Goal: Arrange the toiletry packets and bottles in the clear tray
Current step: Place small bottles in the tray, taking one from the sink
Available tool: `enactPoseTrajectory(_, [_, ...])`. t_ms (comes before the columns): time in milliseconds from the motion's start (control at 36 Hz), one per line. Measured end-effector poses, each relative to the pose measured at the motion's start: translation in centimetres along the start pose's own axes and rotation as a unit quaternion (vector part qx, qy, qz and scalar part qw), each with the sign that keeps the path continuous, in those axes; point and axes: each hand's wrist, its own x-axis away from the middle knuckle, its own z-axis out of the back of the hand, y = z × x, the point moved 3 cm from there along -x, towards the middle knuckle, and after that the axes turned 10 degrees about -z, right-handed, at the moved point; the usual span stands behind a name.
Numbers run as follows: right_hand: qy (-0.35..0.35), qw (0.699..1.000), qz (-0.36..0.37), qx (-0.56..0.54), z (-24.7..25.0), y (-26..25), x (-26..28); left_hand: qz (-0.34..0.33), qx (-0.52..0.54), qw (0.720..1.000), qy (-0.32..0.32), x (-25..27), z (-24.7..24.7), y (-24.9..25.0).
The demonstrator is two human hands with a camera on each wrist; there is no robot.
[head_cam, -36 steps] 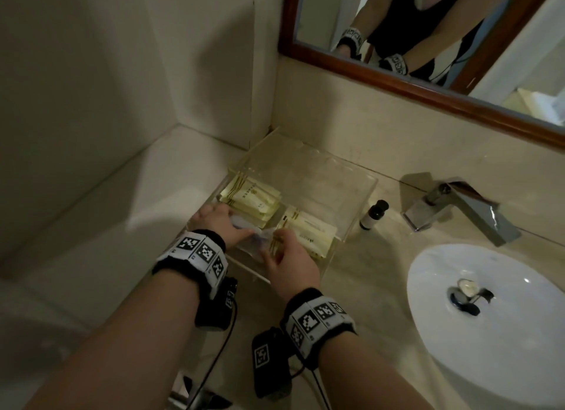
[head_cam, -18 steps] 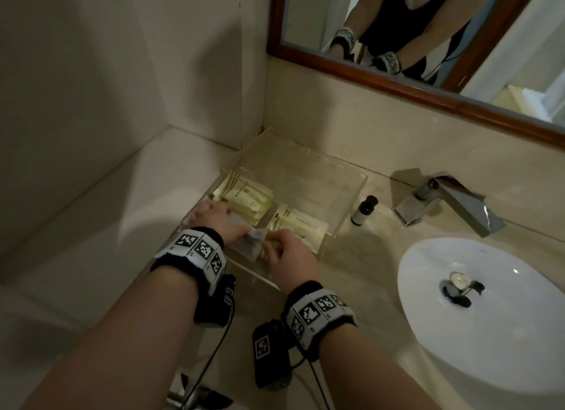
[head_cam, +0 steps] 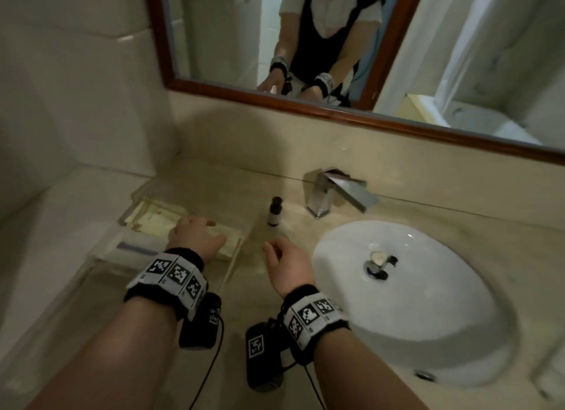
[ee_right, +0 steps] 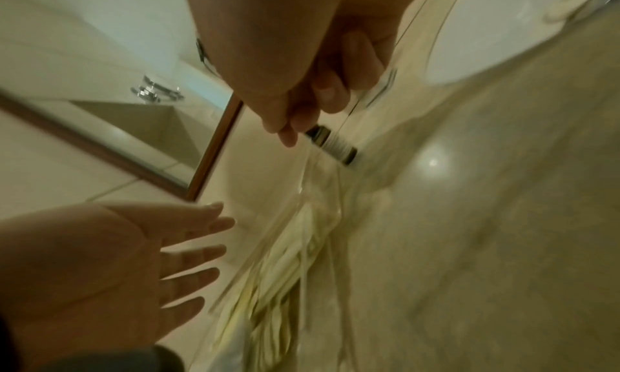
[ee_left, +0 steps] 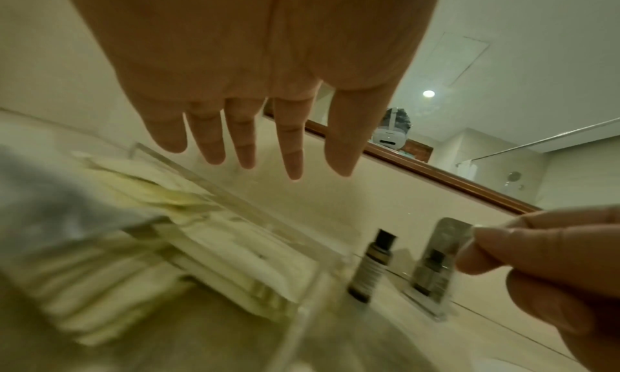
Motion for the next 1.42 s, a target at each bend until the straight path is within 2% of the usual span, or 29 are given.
enactPoseTrajectory(361, [0.077,0.993,-0.081,-0.041,11.1,11.9,1.1,-0.115,0.025,0.991,-0.07,1.9,-8.7,14.4])
enactPoseTrajectory(611, [0.123,0.981,-0.135,-0.063,16.9,20.0,2.5,-0.184,0.053,0.977,-0.098,3.9,-15.4,22.8])
enactPoseTrajectory(778, [0.13,0.974,-0.173,-0.071,19.5,25.3,2.4,-0.212,0.018,0.971,-0.108,4.8,-19.0,27.2])
enactPoseTrajectory(944, [0.083,0.981,-0.168,-0.037,20.9,27.9,0.6,-0.19,0.006,0.976,-0.11,4.8,-20.9,28.5])
enactPoseTrajectory(1167, [0.02,0.992,-0.11,0.049,21.1,26.8,-5.7,-0.125,-0.004,0.987,-0.101,2.6,-20.7,26.8])
enactPoseTrajectory(1278, [-0.034,0.986,-0.094,0.133,20.0,26.8,-9.4,-0.125,-0.029,0.987,-0.095,0.5,-20.2,26.8])
enactPoseTrajectory(1417, [-0.089,0.97,-0.078,0.211,17.5,28.0,-13.3,-0.119,-0.058,0.982,-0.134,-2.1,-21.5,26.7])
